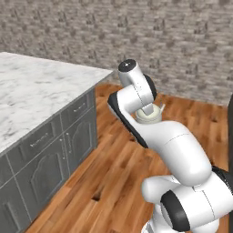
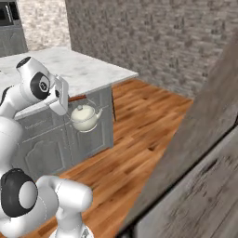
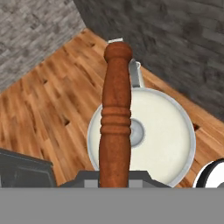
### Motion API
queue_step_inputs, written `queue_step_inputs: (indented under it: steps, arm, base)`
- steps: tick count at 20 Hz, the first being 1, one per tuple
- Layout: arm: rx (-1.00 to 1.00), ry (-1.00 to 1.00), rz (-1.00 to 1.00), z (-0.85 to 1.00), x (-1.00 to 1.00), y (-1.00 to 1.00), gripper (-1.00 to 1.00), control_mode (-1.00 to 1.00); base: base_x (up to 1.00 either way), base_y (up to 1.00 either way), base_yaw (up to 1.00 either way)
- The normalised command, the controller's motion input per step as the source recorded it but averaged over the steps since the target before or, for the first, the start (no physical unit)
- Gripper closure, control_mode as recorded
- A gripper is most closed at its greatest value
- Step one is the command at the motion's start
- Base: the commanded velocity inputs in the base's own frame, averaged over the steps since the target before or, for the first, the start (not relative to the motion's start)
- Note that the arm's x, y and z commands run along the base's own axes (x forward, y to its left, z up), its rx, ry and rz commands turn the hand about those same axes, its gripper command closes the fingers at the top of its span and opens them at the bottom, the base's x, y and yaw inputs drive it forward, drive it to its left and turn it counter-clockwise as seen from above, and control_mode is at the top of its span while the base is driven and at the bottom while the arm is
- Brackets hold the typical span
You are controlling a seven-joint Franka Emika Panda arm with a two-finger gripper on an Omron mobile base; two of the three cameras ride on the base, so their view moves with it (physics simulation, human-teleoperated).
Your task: The kettle is done boiling. Turn off the stove, then wait for 300 timesteps before moving the kettle to the dining table.
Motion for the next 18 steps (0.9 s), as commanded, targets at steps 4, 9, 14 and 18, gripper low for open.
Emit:
queue_step_inputs:
  steps: [4, 9, 14, 18]
  arm:
    - [0.00, 0.00, 0.00, 0.00, 0.00, 0.00, 1.00, 1.00]
    - [0.00, 0.00, 0.00, 0.00, 0.00, 0.00, 1.00, 1.00]
    - [0.00, 0.00, 0.00, 0.00, 0.00, 0.00, 1.00, 1.00]
    - [0.00, 0.00, 0.00, 0.00, 0.00, 0.00, 1.00, 1.00]
  base:
    - [0.68, -0.56, 0.25]
    - [0.68, -0.52, 0.26]
    - [0.62, -0.46, 0.27]
    - [0.58, -0.43, 0.28]
